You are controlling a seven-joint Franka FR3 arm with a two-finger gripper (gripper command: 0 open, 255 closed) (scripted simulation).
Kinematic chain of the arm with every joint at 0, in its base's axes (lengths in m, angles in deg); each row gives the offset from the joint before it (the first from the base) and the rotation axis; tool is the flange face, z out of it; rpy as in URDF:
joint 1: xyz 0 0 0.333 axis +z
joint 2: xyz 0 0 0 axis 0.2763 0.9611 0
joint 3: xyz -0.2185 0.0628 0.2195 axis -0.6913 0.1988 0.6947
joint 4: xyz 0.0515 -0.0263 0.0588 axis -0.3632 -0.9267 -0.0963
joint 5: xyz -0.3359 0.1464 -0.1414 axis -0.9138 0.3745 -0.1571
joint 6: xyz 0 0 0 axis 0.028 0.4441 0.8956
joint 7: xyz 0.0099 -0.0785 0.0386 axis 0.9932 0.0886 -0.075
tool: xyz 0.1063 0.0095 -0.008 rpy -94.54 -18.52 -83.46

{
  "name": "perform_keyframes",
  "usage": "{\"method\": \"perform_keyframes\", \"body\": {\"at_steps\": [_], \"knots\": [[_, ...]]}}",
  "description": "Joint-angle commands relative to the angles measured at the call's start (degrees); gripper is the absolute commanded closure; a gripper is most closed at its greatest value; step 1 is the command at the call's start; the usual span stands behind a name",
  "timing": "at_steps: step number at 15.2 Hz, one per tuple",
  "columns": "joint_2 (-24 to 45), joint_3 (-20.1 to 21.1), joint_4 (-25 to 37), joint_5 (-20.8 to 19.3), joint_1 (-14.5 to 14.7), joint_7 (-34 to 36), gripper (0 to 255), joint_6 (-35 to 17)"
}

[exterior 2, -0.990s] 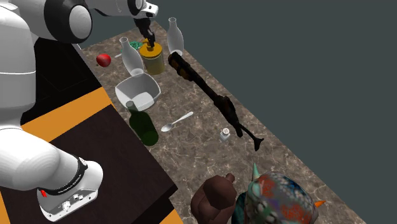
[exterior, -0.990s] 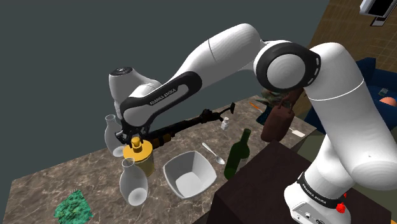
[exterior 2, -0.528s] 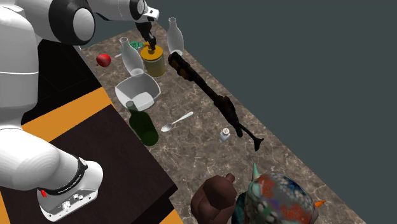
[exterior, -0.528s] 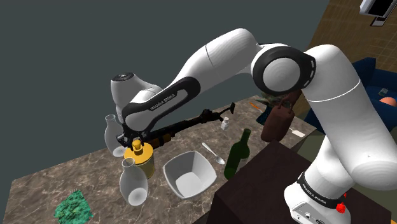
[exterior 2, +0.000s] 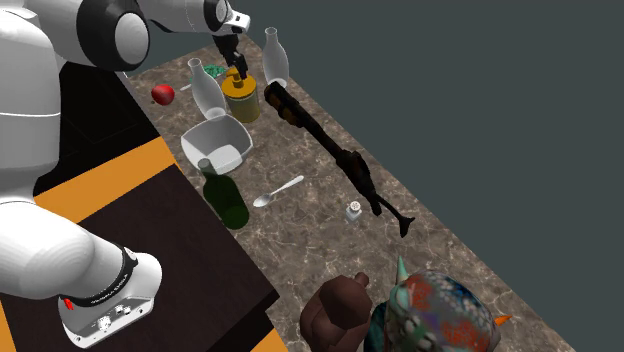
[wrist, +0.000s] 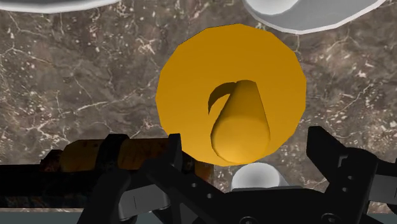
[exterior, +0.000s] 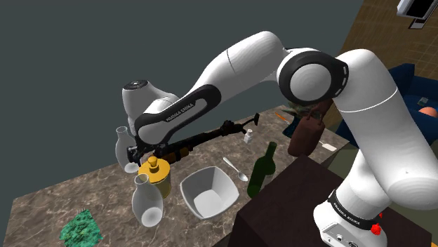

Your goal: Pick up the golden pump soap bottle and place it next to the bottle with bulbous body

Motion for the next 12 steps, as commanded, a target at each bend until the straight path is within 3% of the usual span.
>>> {"method": "perform_keyframes", "body": {"at_steps": [1, 5, 12], "knots": [[0.0, 0.0, 0.0, 0.0, 0.0, 0.0, 0, 0.0], [-4.6, 0.7, -0.3, 0.8, -0.3, -0.4, 0, 4.3], [-4.6, 0.7, -0.3, 0.8, -0.3, -0.4, 0, 4.3]]}}
